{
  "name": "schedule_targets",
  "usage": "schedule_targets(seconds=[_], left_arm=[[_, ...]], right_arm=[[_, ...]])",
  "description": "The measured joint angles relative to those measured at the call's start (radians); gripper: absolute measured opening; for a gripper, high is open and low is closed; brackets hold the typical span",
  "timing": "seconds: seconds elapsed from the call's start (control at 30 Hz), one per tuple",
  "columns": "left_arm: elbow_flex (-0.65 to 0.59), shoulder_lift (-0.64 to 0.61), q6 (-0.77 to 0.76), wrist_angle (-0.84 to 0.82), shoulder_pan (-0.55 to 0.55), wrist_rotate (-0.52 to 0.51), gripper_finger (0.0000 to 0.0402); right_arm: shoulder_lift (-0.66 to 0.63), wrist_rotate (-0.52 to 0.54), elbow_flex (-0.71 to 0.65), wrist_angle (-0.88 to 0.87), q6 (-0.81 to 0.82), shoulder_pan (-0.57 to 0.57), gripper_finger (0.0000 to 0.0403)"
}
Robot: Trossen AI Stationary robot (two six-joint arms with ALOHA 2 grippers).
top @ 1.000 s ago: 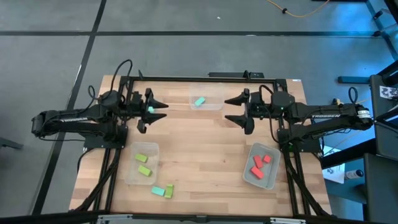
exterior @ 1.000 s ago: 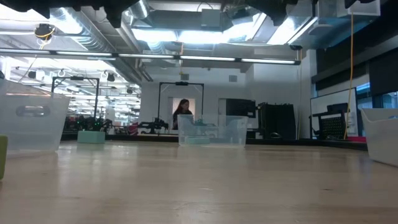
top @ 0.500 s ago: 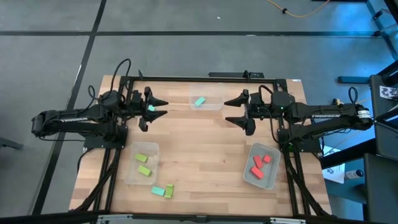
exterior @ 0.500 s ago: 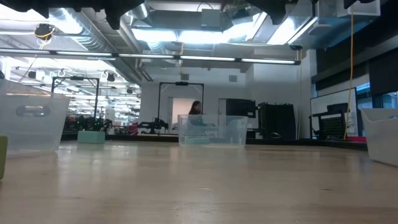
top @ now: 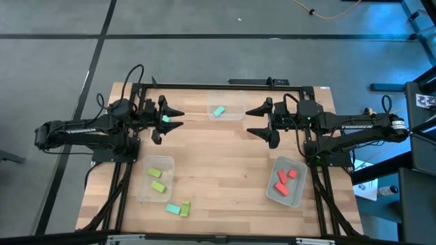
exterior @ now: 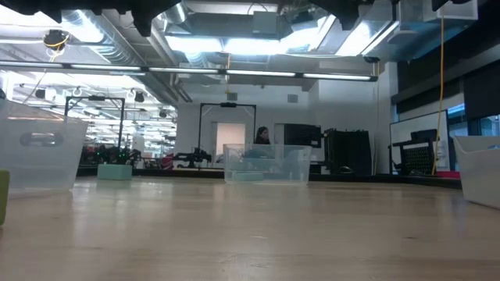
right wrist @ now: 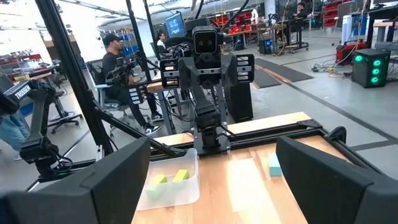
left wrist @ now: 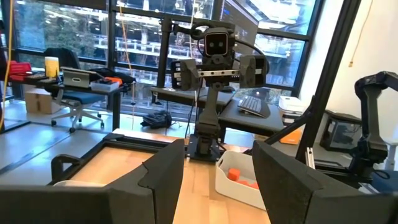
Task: Sort & place blocks by color
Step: Put the top blue block into the top transparent bin
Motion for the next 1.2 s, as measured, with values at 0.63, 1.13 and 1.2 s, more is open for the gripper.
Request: schedule_targets(seconds=[0.63,1.13,1.2], left_arm=[[0.238,0.088,-0.056,-0.645,0.068,-0.320,0.0182],[0.328,0.589,0.241,-1.281,0.429,-0.138,0.0182],[0.331,0.626,0.314,-1.278,0.433,-0.139,0.0183]], right_arm=[[0.000,0.002,0.000,-0.001,0.001,0.000,0.0351],[0.000,0.039,0.000,-0.002,0.005,0.000,0.0351],[0.000,0.039,0.000,-0.002,0.007,0.000,0.0351]])
